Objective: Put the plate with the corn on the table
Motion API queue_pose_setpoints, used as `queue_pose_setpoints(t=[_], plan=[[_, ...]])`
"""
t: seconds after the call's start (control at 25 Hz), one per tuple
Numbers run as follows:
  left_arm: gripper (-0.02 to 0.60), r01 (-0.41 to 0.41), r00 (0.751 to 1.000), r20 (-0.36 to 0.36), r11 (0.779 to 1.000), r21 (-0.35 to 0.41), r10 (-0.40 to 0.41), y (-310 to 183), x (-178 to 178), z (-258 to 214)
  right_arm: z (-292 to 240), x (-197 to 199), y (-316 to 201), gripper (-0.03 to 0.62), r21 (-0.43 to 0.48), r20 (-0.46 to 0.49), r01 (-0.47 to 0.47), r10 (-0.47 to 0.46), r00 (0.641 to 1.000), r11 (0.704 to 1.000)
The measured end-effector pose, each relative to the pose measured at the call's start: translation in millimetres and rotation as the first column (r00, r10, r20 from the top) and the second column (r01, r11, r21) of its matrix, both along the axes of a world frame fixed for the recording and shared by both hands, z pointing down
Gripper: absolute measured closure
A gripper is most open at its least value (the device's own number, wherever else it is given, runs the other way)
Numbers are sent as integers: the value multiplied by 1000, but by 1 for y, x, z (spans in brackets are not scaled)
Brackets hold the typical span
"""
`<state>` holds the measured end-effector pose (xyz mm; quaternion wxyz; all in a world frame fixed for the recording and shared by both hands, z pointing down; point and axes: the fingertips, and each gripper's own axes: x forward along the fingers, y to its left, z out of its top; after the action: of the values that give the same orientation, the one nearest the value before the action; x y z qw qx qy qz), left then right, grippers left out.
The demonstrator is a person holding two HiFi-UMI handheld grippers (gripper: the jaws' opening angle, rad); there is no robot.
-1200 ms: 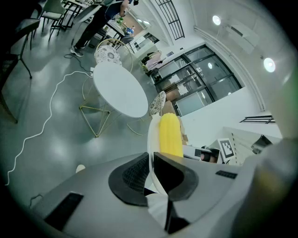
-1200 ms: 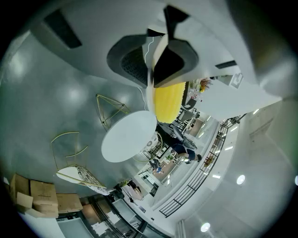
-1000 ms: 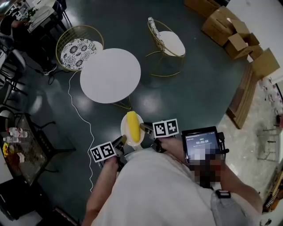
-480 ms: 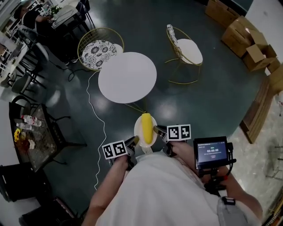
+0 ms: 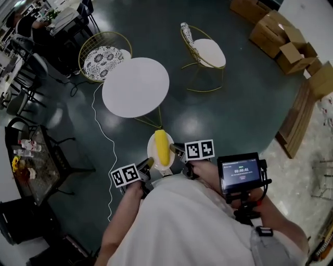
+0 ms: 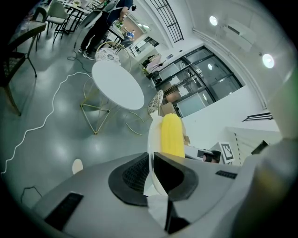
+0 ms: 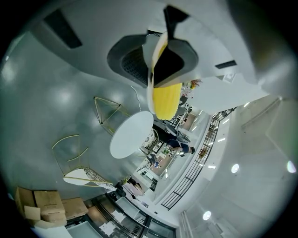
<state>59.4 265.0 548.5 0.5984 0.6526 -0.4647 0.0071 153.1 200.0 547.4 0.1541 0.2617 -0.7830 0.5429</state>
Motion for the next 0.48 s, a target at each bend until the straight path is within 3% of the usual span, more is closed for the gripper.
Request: queue_pose_setpoints(t=[0.48], plan=[[543, 11, 1000, 1, 1000, 5, -11, 7, 8, 13, 13, 7, 6, 545, -18, 0, 11, -11, 1000, 1000]])
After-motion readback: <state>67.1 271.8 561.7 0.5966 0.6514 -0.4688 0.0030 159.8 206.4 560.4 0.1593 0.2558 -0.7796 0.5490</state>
